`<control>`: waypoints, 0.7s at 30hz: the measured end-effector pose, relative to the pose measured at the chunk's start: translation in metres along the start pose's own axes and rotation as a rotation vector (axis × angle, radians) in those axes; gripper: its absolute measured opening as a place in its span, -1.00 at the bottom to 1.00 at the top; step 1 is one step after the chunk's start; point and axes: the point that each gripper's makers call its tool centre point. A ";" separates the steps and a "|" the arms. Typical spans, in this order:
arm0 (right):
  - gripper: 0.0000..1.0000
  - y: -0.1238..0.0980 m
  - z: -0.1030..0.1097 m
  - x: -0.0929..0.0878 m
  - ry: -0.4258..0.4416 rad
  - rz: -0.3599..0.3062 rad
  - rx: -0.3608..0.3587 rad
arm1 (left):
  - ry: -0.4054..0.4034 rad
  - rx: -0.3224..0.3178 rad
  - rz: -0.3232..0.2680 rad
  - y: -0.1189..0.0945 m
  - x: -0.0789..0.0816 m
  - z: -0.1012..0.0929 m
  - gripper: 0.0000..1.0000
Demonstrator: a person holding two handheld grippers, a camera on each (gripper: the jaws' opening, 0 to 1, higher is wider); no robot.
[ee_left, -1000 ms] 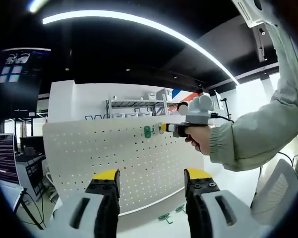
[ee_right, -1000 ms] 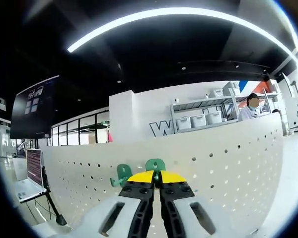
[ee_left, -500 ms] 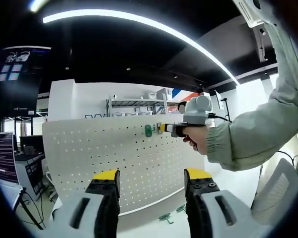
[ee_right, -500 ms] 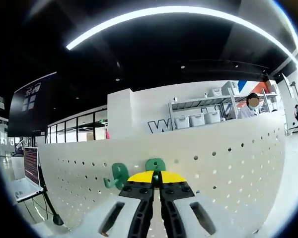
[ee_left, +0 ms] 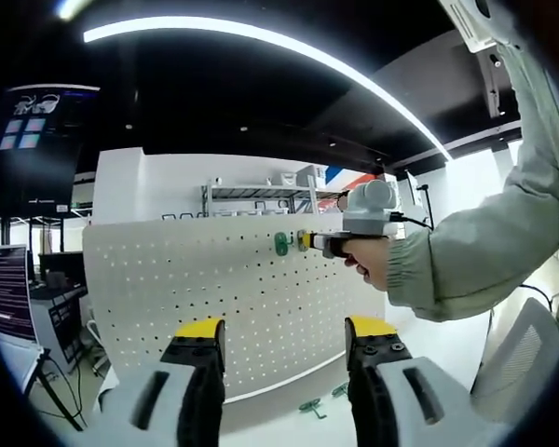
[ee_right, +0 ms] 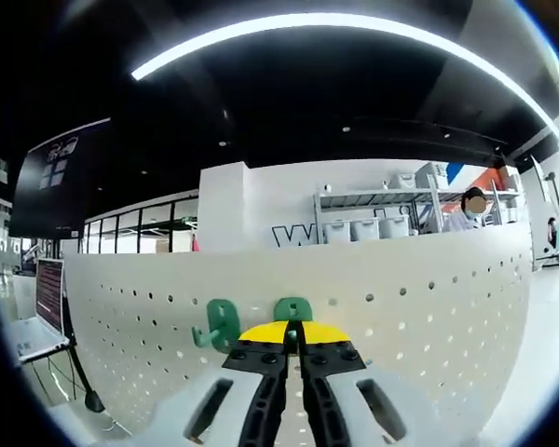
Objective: Insert the hook assembly into the mounting plate slot until the hook locks in place.
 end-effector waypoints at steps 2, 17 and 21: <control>-0.97 0.000 0.000 0.000 -0.021 0.005 0.006 | -0.001 -0.001 0.001 0.000 -0.001 0.000 0.07; -0.46 -0.006 -0.006 -0.011 -0.025 0.054 -0.008 | 0.000 0.002 -0.002 -0.002 0.001 -0.001 0.08; -0.40 -0.008 -0.006 -0.011 -0.029 0.053 -0.008 | 0.001 0.002 -0.003 -0.003 0.002 -0.002 0.08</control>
Point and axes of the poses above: the point that each gripper's makers call its tool centre point, and the gripper's own axes: y roughly forward along the fingers, z roughly to its left, x roughly out of its top, and after that the axes turned 5 degrees about x, right-handed
